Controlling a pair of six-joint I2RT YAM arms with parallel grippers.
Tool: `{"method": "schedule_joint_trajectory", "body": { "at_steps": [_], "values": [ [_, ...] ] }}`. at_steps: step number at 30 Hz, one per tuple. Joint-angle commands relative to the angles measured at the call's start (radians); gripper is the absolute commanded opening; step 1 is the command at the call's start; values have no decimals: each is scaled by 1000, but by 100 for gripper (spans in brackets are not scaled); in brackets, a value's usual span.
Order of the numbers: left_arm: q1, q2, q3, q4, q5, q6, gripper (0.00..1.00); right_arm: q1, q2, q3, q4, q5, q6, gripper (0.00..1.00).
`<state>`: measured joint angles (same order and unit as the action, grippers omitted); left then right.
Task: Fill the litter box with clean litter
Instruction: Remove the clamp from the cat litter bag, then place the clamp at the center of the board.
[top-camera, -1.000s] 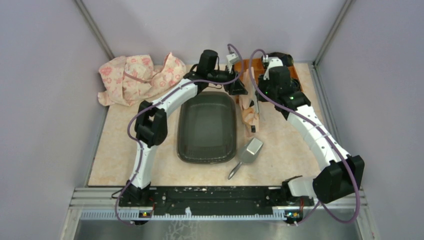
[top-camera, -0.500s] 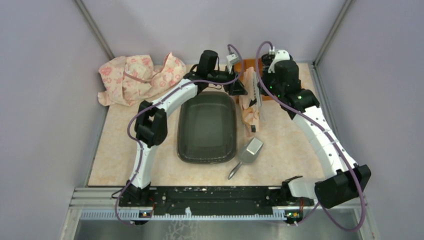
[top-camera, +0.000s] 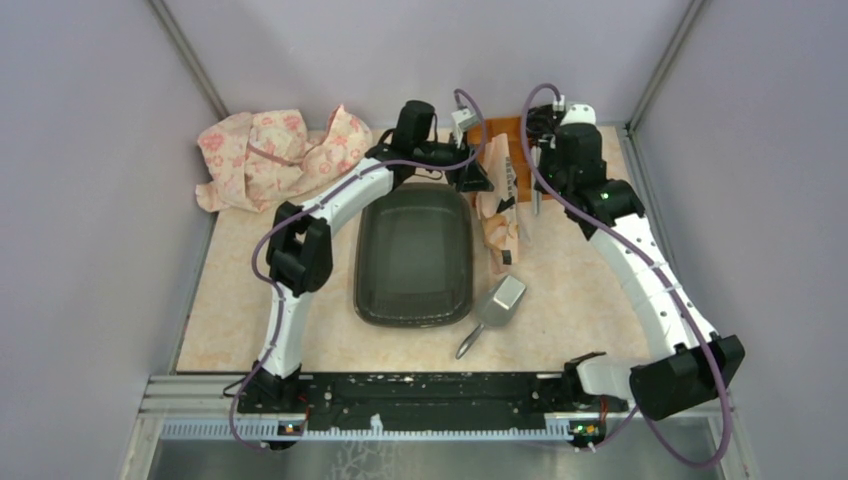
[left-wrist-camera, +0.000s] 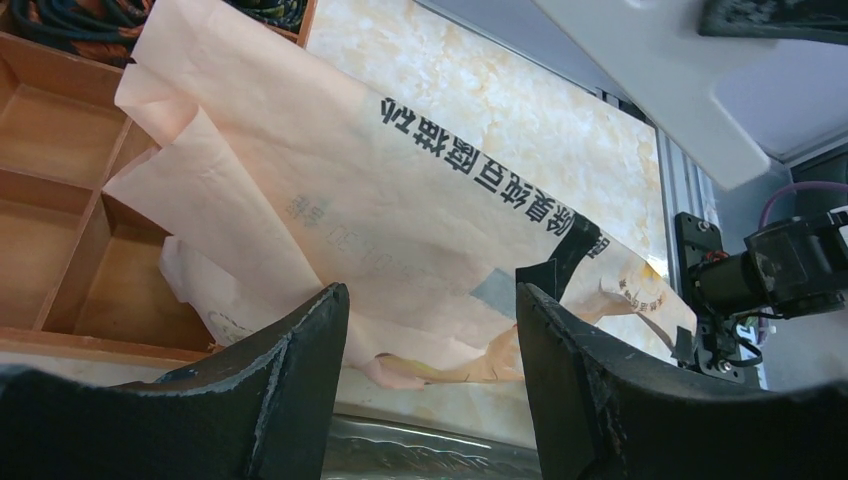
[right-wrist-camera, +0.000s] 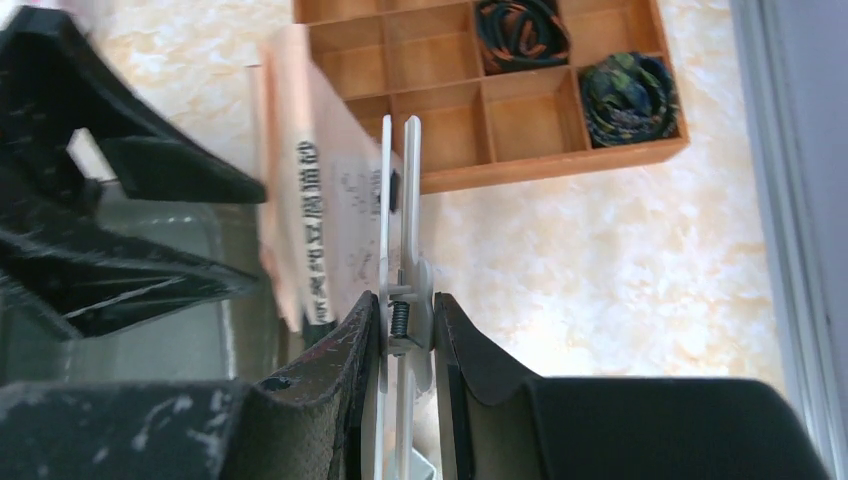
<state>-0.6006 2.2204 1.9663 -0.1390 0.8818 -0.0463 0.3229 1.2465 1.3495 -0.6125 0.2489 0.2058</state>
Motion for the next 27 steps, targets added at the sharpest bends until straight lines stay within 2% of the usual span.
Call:
{"method": "schedule_joint_trajectory", "body": {
  "at_steps": [1, 6, 10, 17, 27],
  "values": [
    [-8, -60, -10, -11, 8, 31, 68, -58, -30, -13, -16, 75, 54, 0],
    [-9, -62, -10, -11, 10, 31, 68, -166, -26, -69, -35, 60, 91, 0],
    [-9, -64, -11, -13, 11, 31, 68, -201, -11, -133, -21, 54, 107, 0],
    [-8, -67, -13, -26, 7, 37, 68, -232, 11, -196, 16, 20, 122, 0],
    [-7, -64, -13, -28, 4, 37, 69, -243, 22, -176, 14, -17, 119, 0]
  ]
}}
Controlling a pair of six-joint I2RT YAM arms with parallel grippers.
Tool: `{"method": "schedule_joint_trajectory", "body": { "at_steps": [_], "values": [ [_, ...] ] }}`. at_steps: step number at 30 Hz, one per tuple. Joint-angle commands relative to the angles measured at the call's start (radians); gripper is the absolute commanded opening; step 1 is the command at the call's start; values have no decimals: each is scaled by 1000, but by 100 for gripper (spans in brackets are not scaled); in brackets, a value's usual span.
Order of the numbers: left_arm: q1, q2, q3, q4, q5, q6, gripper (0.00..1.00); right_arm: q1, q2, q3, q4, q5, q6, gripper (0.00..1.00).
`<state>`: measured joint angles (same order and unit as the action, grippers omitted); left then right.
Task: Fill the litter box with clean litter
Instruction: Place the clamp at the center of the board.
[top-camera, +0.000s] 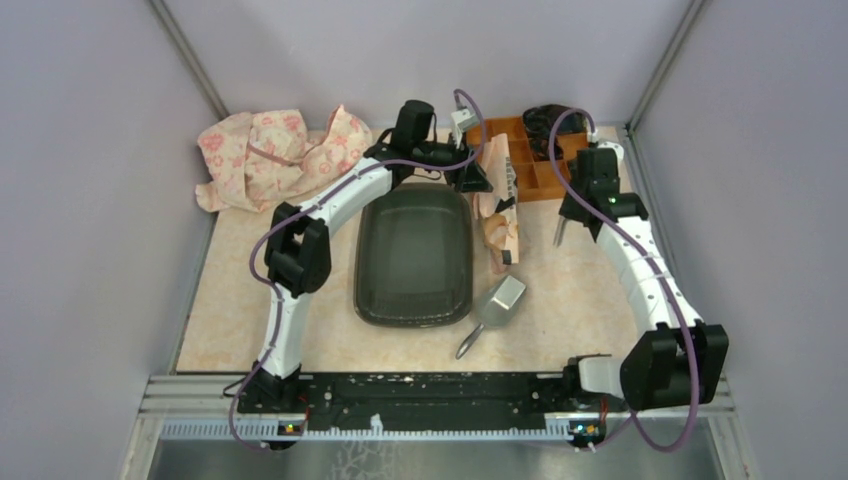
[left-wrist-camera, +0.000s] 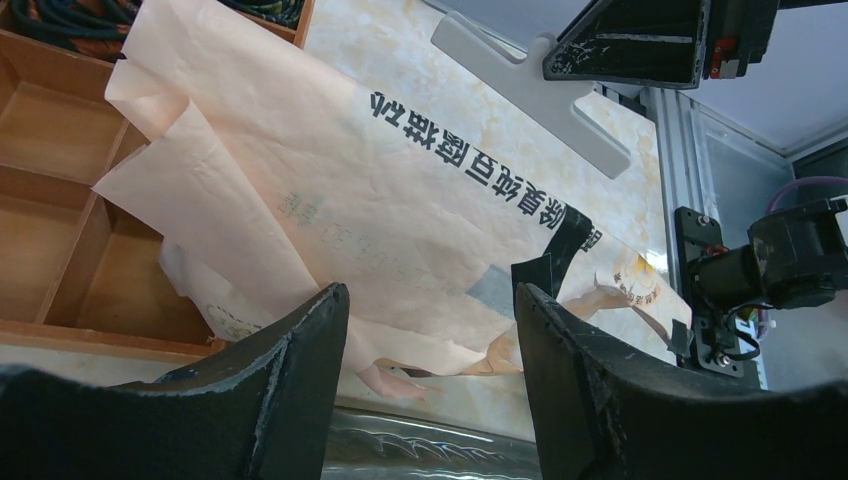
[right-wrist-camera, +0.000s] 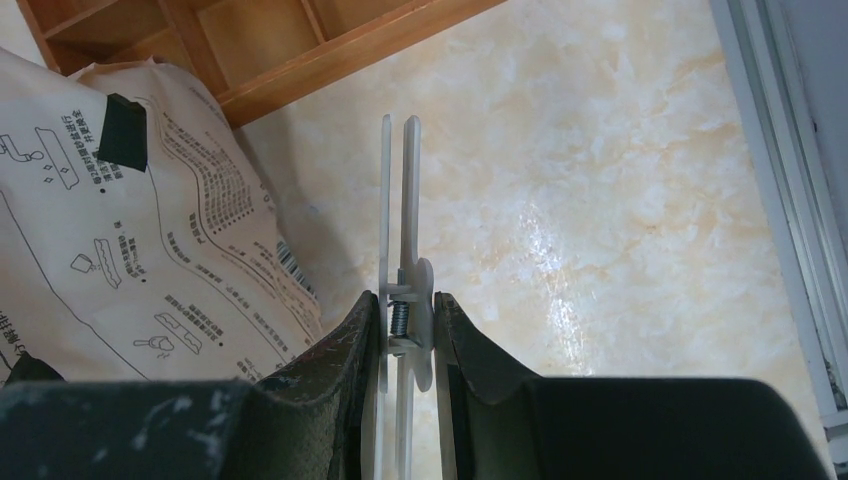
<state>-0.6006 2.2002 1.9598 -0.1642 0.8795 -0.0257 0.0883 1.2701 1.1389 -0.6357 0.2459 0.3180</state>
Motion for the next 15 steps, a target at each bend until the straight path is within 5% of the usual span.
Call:
{"method": "schedule_joint_trajectory", "body": {
  "at_steps": [1, 11, 15],
  "values": [
    [-8, -42, -6, -3, 7, 17, 69, -9, 1, 34, 37, -15, 7, 0],
    [-7, -46, -5, -9, 8, 17, 69, -13, 35, -11, 58, -23, 14, 0],
    [-8, -45, -5, -9, 11, 17, 69, -20, 42, -62, 92, -18, 20, 12]
  ]
}}
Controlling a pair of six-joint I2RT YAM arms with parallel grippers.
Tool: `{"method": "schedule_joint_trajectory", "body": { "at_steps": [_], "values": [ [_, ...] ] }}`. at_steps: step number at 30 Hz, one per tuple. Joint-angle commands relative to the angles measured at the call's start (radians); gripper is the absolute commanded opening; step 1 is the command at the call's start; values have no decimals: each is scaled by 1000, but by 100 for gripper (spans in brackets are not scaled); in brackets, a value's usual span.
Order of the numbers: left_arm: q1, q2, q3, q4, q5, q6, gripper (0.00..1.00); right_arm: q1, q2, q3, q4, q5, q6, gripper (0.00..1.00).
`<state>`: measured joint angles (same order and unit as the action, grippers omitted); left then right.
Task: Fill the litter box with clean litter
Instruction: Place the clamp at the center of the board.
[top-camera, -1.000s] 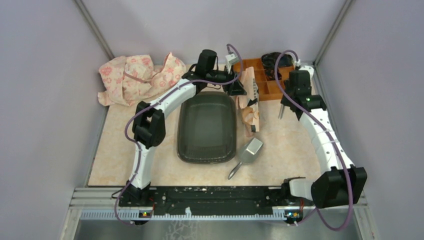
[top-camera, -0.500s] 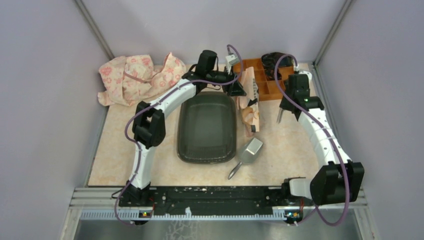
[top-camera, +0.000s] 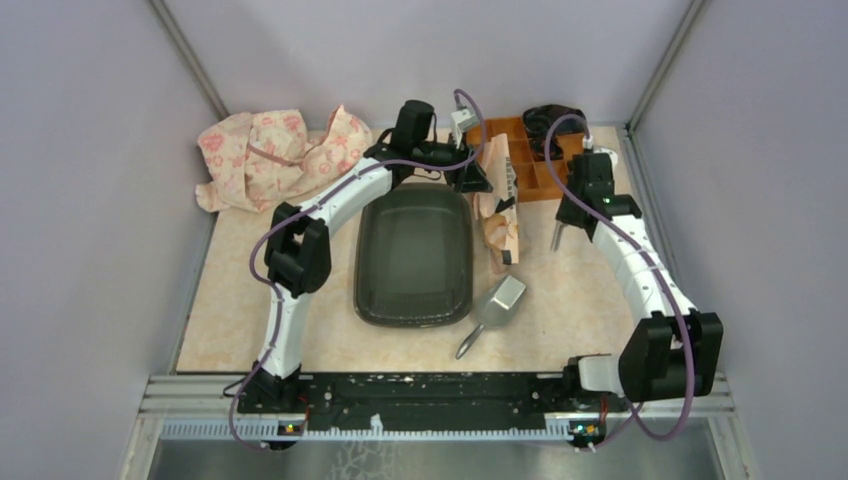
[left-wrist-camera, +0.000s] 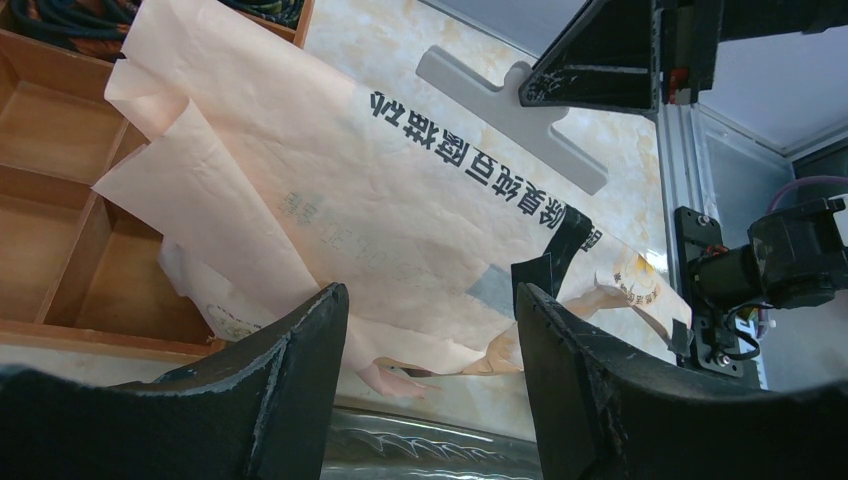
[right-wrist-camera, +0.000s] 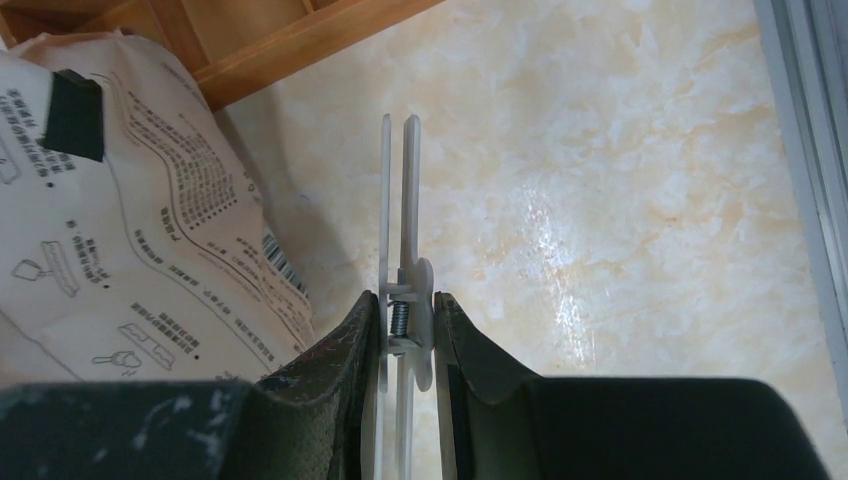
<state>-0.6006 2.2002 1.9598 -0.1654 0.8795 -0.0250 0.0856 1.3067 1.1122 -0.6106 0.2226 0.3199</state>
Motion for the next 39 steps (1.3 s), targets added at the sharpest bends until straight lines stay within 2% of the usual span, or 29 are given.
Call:
{"method": "schedule_joint_trajectory", "body": {
  "at_steps": [1, 7, 10, 15, 17, 26, 29, 31, 36, 37, 38, 39],
  "values": [
    [-8, -45, -6, -8, 12, 16, 69, -19, 8, -49, 74, 4, 19, 15],
    [-7, -45, -8, -8, 15, 16, 69, -28, 23, -102, 112, -5, 26, 46],
    [-8, -45, -10, -7, 15, 16, 69, -30, 26, -111, 119, -8, 27, 57],
    [-8, -46, -14, -6, 15, 16, 69, -32, 25, -123, 127, -8, 25, 62],
    [-7, -46, -16, -4, 15, 16, 69, -32, 28, -129, 130, -9, 25, 69],
    [-7, -49, -17, -2, 12, 16, 69, -32, 70, -139, 137, -45, 16, 71],
    [-5, -48, -8, -10, -5, 16, 70, -31, 68, -132, 141, -77, 6, 62],
    [-1, -47, 1, -15, -7, 16, 70, -30, 77, -124, 145, -104, 0, 50],
    [9, -78, 0, -15, -11, 1, 70, -28, 183, -77, 109, -179, -16, 44],
    [11, -88, -2, -18, -14, 2, 70, -26, 191, -79, 113, -188, -16, 29],
    [12, -97, -3, -20, -17, 3, 70, -25, 195, -83, 121, -193, -11, 2],
    [13, -103, -3, -23, -19, 5, 70, -24, 193, -89, 131, -189, -6, 0]
  ]
}}
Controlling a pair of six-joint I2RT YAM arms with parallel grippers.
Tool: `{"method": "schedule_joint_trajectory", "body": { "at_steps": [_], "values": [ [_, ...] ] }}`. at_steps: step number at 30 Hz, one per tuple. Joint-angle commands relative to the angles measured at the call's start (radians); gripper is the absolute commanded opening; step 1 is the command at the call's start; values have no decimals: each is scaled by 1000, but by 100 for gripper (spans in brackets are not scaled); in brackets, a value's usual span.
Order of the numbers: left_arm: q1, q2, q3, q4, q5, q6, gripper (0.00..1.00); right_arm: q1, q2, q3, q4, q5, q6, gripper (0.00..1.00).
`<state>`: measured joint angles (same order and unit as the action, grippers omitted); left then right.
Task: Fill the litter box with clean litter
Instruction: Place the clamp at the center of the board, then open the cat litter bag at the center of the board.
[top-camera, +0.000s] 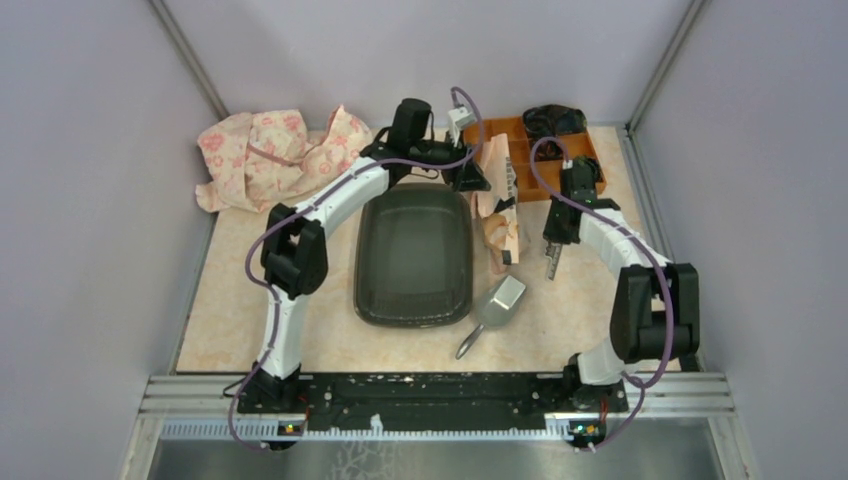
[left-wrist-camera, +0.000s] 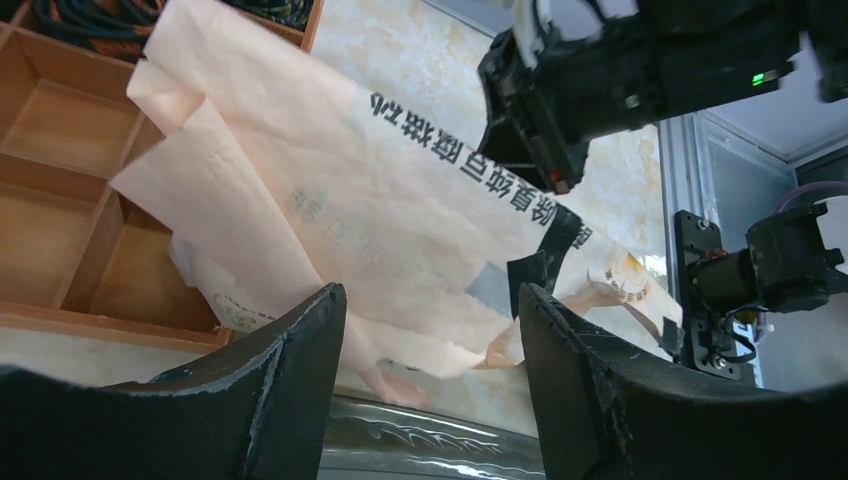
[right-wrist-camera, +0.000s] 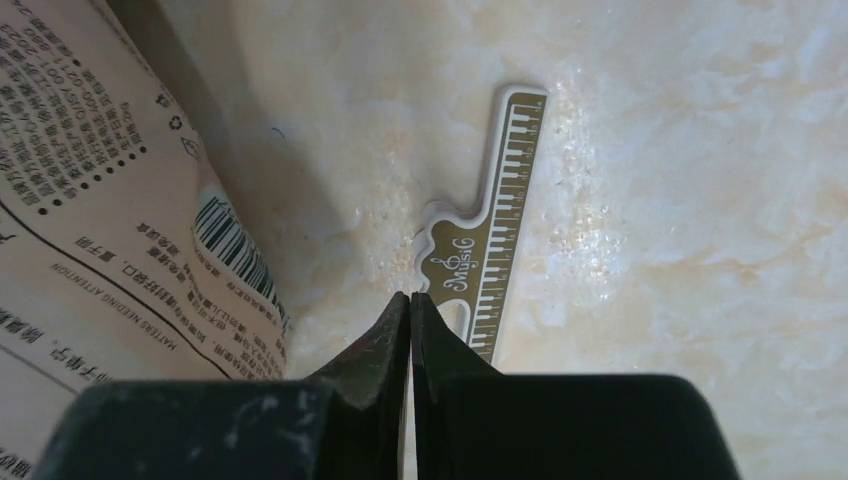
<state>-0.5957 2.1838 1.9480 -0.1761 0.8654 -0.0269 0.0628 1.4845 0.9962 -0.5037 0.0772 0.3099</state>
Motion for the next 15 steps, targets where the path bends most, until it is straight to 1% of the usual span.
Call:
{"method": "schedule_joint_trajectory", "body": {
  "at_steps": [1, 15],
  "values": [
    [9, -93, 9, -19, -7, 11, 70, -1, 13, 19, 32, -43, 6, 0],
    [13, -106, 1, -29, -10, 12, 70, 0, -4, 21, 31, -20, 10, 0]
  ]
}}
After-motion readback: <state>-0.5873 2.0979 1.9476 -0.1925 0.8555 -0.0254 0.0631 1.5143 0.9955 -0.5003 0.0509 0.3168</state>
